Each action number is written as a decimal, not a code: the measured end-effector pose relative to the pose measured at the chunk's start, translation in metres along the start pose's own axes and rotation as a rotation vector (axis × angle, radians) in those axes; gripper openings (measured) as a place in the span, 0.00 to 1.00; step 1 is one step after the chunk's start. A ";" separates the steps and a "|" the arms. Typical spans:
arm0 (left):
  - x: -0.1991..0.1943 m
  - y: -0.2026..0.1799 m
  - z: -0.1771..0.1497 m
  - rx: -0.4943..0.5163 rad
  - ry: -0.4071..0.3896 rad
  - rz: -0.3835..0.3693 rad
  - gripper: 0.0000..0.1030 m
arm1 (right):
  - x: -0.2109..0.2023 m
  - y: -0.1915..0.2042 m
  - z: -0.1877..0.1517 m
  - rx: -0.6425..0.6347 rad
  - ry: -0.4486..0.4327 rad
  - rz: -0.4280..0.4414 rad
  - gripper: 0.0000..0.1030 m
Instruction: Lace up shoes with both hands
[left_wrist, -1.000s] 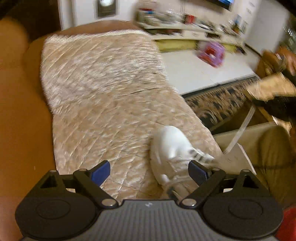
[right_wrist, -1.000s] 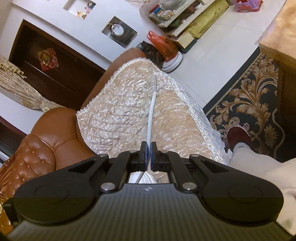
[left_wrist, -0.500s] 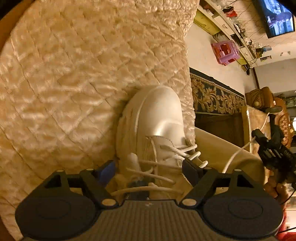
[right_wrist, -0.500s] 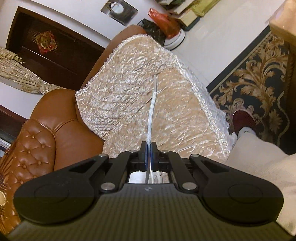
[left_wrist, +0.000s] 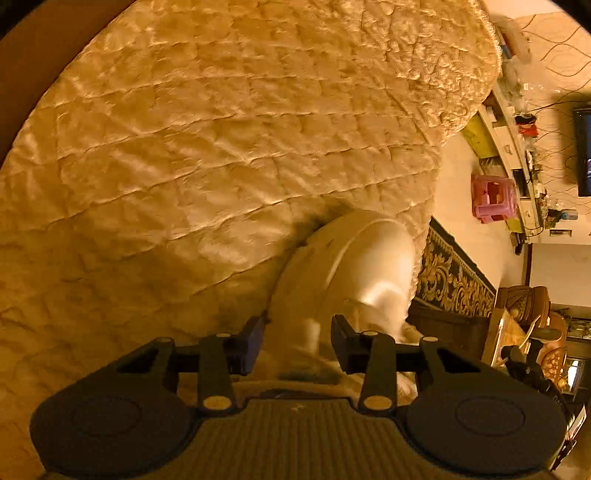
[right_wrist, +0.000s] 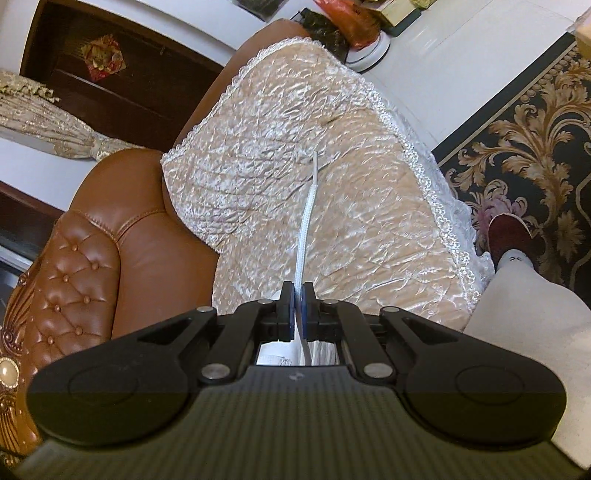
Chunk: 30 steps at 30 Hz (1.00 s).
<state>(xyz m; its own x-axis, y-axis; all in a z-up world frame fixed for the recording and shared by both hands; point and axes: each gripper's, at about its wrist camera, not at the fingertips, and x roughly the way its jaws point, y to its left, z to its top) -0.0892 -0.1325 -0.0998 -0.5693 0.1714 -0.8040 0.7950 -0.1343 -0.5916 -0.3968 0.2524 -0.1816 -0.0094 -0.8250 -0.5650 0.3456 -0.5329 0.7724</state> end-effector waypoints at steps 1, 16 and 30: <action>-0.001 -0.006 0.001 0.057 0.008 0.009 0.43 | 0.001 0.000 0.000 -0.003 0.004 0.002 0.07; -0.007 -0.065 -0.004 0.585 0.126 0.217 0.44 | 0.002 0.003 0.000 -0.018 0.013 0.019 0.07; 0.034 -0.100 -0.029 0.966 0.075 0.381 0.38 | 0.004 0.004 -0.002 -0.014 0.014 0.037 0.07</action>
<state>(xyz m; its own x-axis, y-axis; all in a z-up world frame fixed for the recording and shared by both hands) -0.1823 -0.0849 -0.0660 -0.2749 0.0098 -0.9614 0.3942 -0.9109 -0.1220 -0.3938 0.2475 -0.1809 0.0166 -0.8411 -0.5406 0.3587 -0.4997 0.7884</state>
